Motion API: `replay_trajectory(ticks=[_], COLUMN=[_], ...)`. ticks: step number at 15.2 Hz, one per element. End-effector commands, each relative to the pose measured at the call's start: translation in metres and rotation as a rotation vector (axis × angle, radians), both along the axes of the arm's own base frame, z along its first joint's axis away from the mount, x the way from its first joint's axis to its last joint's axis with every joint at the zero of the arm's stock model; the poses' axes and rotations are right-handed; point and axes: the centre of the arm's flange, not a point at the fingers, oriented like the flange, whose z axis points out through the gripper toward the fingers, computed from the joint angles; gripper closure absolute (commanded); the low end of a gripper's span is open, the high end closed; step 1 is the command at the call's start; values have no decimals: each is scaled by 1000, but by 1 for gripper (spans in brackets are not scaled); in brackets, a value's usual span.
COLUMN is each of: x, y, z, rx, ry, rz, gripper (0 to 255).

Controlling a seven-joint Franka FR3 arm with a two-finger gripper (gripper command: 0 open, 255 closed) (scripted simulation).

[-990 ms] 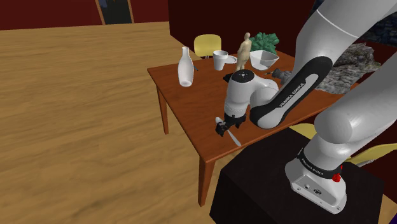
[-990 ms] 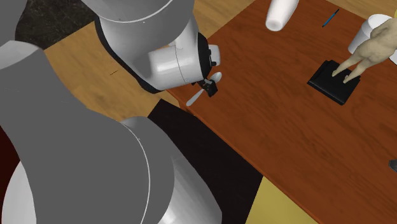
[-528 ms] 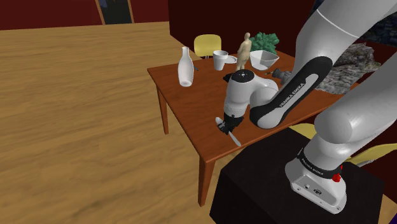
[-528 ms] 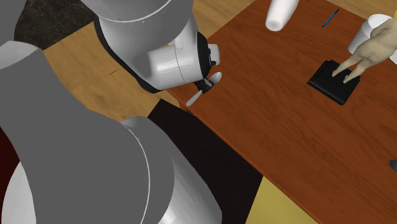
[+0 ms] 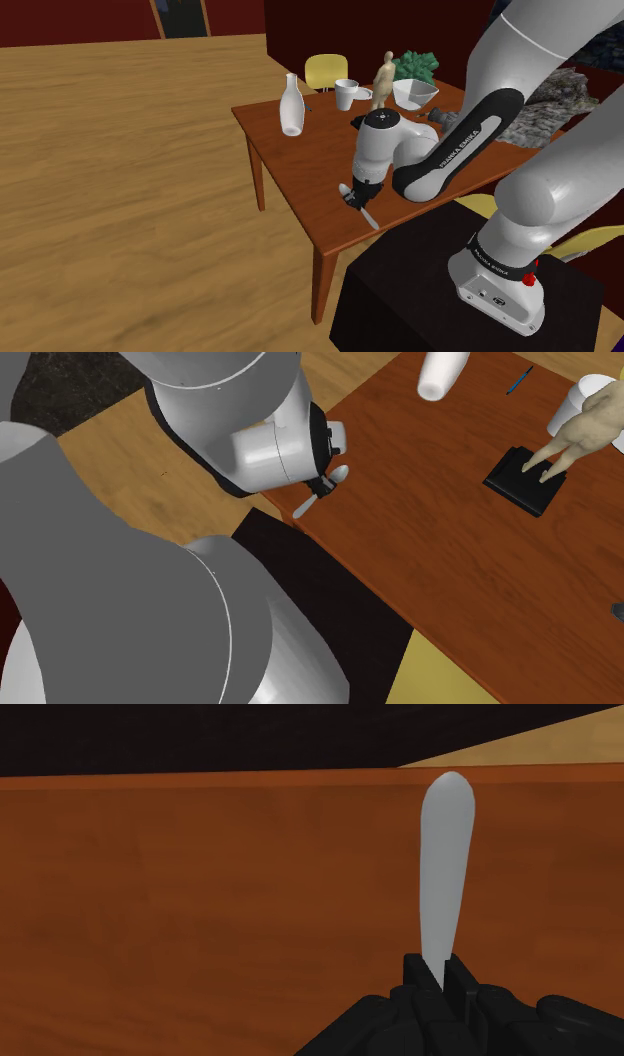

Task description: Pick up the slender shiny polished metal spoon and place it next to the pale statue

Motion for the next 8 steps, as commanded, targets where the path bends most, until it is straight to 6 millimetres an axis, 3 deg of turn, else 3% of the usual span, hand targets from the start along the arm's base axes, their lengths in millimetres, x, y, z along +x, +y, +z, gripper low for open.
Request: replay_trajectory(ticks=[1,8], x=[0,0], y=[0,0], z=[8,45], rx=[1,1], ry=[2,2], rz=[-2,-2], gripper=[255,255])
